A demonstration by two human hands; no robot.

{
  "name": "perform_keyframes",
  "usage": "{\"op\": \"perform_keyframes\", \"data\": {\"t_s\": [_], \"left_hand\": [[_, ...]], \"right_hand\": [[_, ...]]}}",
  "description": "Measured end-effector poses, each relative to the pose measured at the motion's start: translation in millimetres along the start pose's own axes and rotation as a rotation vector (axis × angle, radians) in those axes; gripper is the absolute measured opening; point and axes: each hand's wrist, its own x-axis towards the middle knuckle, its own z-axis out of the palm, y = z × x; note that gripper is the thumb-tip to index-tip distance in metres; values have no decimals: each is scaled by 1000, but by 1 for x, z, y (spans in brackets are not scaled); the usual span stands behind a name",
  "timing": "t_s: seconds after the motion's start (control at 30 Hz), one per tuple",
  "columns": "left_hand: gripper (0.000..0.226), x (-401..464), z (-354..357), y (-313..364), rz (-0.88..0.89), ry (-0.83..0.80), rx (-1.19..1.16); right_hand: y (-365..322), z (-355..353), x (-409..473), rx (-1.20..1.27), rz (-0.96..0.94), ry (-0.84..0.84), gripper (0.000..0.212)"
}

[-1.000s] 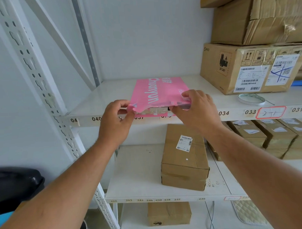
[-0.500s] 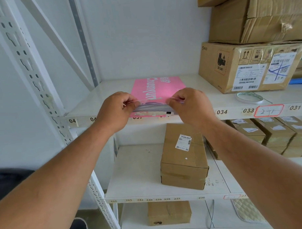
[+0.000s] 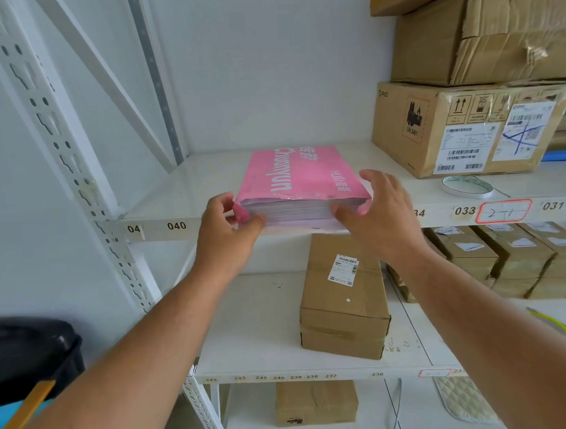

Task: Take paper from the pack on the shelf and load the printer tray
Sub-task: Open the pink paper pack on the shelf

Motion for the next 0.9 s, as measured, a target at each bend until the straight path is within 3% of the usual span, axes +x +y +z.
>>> {"op": "perform_keyframes", "data": {"t_s": [0.2, 0.4, 0.5, 0.57, 0.63, 0.7, 0.73, 0.8, 0.9], "left_hand": [[52, -6, 2, -9, -46, 66, 38], [41, -4, 0, -9, 22, 102, 97], [46, -2, -3, -7, 52, 75, 144], [58, -5, -4, -6, 172, 60, 253], [66, -7, -5, 1, 409, 62, 441], [66, -5, -6, 17, 622, 17, 563], [65, -2, -5, 28, 691, -36, 612], [65, 9, 1, 47, 738, -190, 723], [71, 26, 13, 65, 683, -394, 923]], "right_hand": [[20, 1, -14, 20, 98, -55, 85], [26, -8, -22, 116, 91, 173, 42], [25, -13, -22, 203, 148, 130, 36], [22, -14, -27, 147, 140, 111, 43], [12, -16, -40, 103, 62, 215, 42], [-4, -16, -58, 243, -21, 282, 27], [-13, -15, -65, 358, -2, 238, 19], [-29, -6, -71, 570, 131, 69, 12], [-44, 9, -65, 1015, 448, -153, 26]]}}
